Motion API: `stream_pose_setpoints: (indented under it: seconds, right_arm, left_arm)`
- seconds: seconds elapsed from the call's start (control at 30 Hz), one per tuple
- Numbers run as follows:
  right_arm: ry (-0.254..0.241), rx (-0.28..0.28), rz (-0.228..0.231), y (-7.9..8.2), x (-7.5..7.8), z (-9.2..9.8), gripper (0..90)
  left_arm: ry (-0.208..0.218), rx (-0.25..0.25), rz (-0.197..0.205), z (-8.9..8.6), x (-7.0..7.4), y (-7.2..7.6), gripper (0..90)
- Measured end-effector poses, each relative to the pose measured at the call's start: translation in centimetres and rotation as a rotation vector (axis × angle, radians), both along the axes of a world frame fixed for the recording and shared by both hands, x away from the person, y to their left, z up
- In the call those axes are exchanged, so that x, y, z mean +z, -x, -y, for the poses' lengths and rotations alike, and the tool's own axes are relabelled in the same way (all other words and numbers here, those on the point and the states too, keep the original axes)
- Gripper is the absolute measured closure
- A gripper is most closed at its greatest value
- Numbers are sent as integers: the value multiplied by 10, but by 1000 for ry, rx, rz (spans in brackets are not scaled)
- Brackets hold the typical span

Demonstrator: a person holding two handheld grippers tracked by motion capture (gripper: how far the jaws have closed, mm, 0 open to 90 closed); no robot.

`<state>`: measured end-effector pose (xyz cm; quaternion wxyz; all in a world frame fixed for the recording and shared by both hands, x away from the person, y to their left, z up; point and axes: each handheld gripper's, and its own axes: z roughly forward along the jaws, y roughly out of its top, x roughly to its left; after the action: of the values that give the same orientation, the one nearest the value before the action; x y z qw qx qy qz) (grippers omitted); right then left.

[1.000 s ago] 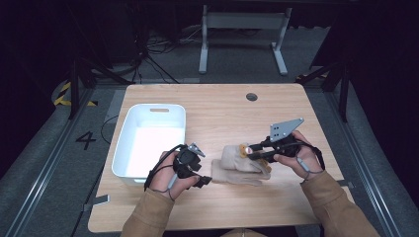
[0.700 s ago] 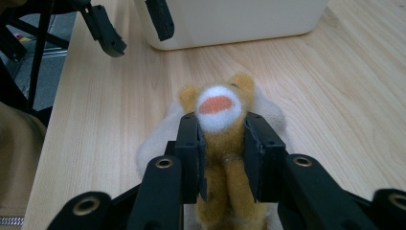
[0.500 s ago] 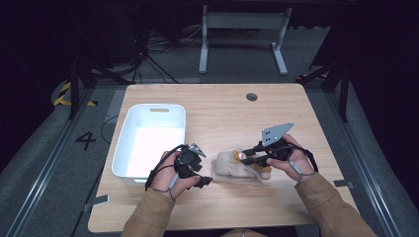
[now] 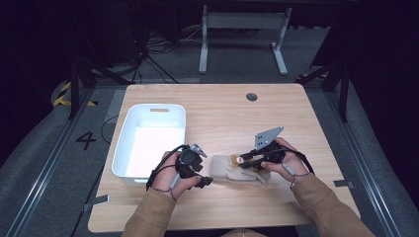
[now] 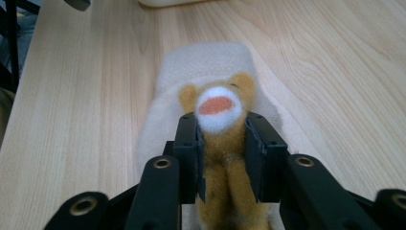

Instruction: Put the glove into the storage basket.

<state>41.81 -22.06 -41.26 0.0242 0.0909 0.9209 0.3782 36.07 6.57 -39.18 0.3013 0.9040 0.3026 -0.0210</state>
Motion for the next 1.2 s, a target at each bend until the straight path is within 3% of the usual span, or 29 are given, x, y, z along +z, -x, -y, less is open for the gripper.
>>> stream_pose_setpoints:
  seconds: [0.17, 0.4, 0.57, 0.6, 0.83, 1.07, 1.2]
  right_arm:
    - [56, 16, 4, 1, -4, -1, 689]
    - [64, 2, 9, 1, -9, 1, 663]
    - [71, -29, 12, 3, -9, 2, 509]
    - [53, -44, 18, 5, -6, 4, 468]
    - [-10, -96, 36, 12, 8, 15, 433]
    - [-76, -210, 36, 18, 19, 43, 431]
    - [-93, -254, 48, 20, 22, 55, 431]
  left_arm:
    - [-7, -8, 2, 4, -1, -1, 406]
    - [-17, -17, 3, 8, -3, -3, 410]
    - [-14, -22, 9, 11, -3, -4, 408]
    - [-13, -26, 11, 12, -3, -5, 396]
    - [-5, -30, 16, 19, 0, -7, 356]
    - [18, -39, 81, 31, 5, -15, 261]
    - [28, -44, 120, 34, 6, -17, 250]
